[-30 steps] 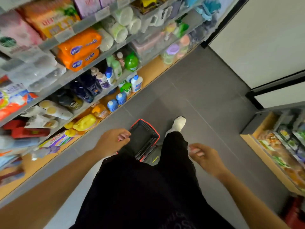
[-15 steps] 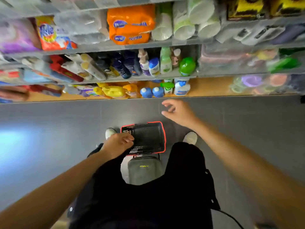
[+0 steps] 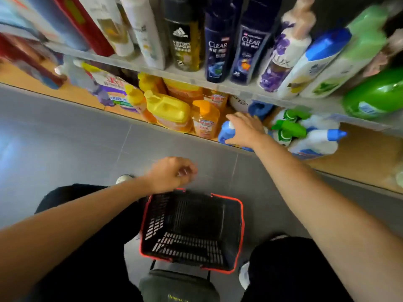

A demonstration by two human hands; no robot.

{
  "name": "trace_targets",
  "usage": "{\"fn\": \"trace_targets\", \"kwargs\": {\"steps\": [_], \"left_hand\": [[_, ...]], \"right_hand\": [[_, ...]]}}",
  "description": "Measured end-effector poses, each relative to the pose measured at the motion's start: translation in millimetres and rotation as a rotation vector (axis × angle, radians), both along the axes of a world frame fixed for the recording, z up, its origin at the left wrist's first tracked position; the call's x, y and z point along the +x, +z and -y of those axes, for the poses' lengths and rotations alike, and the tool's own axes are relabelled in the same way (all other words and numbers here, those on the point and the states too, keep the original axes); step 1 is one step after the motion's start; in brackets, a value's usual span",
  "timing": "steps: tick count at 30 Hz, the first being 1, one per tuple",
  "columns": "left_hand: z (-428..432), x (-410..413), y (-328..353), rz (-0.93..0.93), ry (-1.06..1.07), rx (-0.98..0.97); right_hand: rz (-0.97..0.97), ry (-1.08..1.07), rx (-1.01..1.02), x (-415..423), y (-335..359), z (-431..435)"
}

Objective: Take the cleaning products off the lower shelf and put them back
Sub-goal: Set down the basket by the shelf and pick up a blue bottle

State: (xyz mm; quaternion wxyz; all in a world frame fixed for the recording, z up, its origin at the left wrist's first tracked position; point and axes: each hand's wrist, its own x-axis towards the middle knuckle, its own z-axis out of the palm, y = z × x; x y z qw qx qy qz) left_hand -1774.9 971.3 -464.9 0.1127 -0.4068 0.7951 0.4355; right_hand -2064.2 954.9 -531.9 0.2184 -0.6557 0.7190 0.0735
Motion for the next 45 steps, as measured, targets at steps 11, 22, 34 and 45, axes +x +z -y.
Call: {"fn": "trace_targets", "kwargs": {"steps": [11,22,34,45], "left_hand": [[64.4,-55.0,-81.2,-0.048,-0.156,-0.333],[-3.4,-60.8,-36.1,-0.658,-0.016,0.082],[-31.9,-74.4,-34.2,-0.758,0.086,0.433],[-61.3,-73.7,-38.3,-0.784,0.133,0.613]], "right_hand": [[0.149,0.004,-0.328,3.1,17.6,-15.7],[0.980,-0.527,-0.708,41.2,91.7,-118.1],[1.251,-0.711,-0.687,74.0,32.6,-196.5],[1.394,-0.802,-0.925,124.4,2.9,-235.9]]}}
